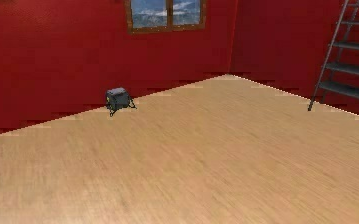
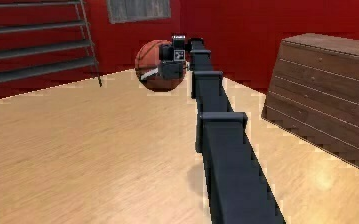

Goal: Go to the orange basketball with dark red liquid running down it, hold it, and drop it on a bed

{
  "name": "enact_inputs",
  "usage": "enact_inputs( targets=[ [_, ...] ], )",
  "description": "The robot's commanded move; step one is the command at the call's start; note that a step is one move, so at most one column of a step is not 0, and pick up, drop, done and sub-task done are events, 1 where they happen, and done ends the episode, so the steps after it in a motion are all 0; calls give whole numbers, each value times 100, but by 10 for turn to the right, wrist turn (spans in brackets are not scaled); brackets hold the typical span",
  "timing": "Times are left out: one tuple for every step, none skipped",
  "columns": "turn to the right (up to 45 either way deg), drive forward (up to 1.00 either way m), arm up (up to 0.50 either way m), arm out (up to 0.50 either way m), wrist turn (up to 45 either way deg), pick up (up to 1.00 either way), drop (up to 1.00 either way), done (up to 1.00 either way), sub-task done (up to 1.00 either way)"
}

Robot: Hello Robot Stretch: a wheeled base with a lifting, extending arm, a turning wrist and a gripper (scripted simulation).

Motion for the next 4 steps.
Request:
enact_inputs(
  targets=[
    [0,0,0,0,-450,0,0,0,0],
    [0,0,0,0,-450,0,0,0,0],
    [0,0,0,0,-210,0,0,0,0],
    [0,0,0,-46,0,0,0,0,0]
  ],
)
